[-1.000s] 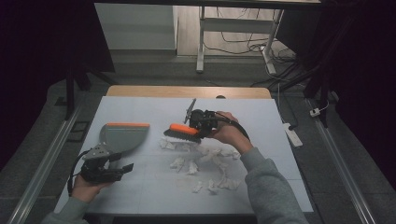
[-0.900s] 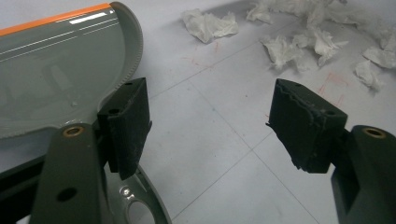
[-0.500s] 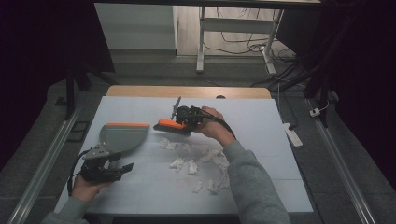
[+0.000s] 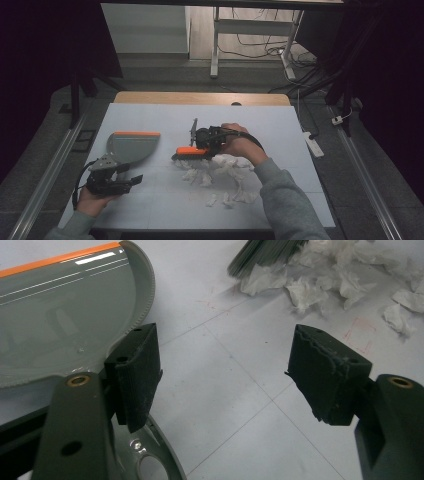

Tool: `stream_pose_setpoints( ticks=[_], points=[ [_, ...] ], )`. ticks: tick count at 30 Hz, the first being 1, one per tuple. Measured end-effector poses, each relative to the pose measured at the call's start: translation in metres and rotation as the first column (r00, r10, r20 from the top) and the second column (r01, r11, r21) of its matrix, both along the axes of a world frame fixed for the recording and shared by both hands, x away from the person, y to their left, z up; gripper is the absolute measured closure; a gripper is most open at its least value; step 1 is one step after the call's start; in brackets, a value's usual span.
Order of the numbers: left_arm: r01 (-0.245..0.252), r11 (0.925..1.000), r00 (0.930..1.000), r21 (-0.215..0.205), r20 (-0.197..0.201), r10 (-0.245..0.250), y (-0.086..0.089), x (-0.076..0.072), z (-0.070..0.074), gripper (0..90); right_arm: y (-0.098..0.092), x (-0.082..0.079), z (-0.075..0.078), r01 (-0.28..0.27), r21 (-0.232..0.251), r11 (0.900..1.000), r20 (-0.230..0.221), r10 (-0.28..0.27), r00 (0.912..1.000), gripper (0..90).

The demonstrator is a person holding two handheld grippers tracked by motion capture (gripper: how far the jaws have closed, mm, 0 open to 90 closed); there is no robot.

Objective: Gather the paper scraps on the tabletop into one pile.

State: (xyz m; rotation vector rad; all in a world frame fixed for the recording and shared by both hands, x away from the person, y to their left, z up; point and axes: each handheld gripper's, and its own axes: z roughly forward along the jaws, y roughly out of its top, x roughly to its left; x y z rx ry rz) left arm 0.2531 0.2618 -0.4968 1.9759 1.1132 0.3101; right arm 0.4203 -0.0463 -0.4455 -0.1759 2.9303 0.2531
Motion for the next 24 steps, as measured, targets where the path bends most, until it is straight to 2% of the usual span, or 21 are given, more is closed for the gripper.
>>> stream_pose_setpoints(
  ticks=[1,3,6,7,11,13,15,18,20,21,23,24],
  points=[
    [0.000,1.0000,1.0000,0.001,-0.001,0.000,0.000,0.000,0.000,30.2,-0.004,0.001,0.003,0.016,0.031,0.999,0.009,-0.017,0.9998,70.9],
    [0.000,1.0000,1.0000,0.002,0.000,0.000,0.000,0.000,0.000,30.2,-0.012,0.005,0.010,0.063,0.099,0.993,-0.003,-0.063,0.9980,70.9],
    [-0.004,1.0000,1.0000,0.001,-0.001,0.004,0.000,0.000,0.000,30.2,-0.022,0.010,0.020,0.129,0.176,0.976,-0.017,-0.128,0.9917,70.9],
    [-0.005,1.0000,1.0000,0.001,-0.001,0.005,0.000,0.000,0.000,30.2,-0.024,0.012,0.023,0.130,0.204,0.970,-0.006,-0.131,0.9913,70.9],
    [-0.008,1.0000,1.0000,0.001,-0.001,0.008,0.000,0.000,0.000,30.1,-0.032,0.016,0.033,0.210,0.287,0.935,-0.028,-0.211,0.9771,70.9],
    [-0.008,1.0000,1.0000,0.000,0.000,0.008,0.000,0.000,0.000,30.1,-0.035,0.017,0.036,0.259,0.328,0.908,-0.057,-0.255,0.9652,70.8],
    [-0.009,1.0000,1.0000,0.001,0.000,0.009,0.001,0.000,0.000,30.1,-0.036,0.015,0.038,0.292,0.351,0.890,-0.088,-0.279,0.9562,70.9],
    [-0.010,0.9999,0.9999,0.001,0.000,0.010,0.001,0.000,0.000,30.1,-0.031,0.007,0.041,0.330,0.361,0.872,-0.136,-0.301,0.9440,70.9],
    [-0.011,0.9999,0.9999,-0.002,0.000,0.011,0.001,0.000,0.000,30.1,-0.024,0.000,0.041,0.355,0.359,0.863,-0.189,-0.305,0.9333,70.8],
    [-0.013,0.9999,0.9999,-0.002,0.002,0.013,0.001,0.000,0.000,30.1,-0.019,-0.004,0.041,0.359,0.353,0.864,-0.202,-0.304,0.9311,70.9],
    [-0.015,0.9999,0.9999,-0.004,0.003,0.015,0.002,0.000,0.000,30.1,-0.008,-0.012,0.039,0.384,0.342,0.858,-0.233,-0.318,0.9189,70.9],
    [-0.016,0.9999,0.9999,-0.005,0.004,0.016,0.002,0.000,0.001,30.1,-0.002,-0.015,0.038,0.404,0.336,0.851,-0.260,-0.329,0.9079,70.9]
  ],
)
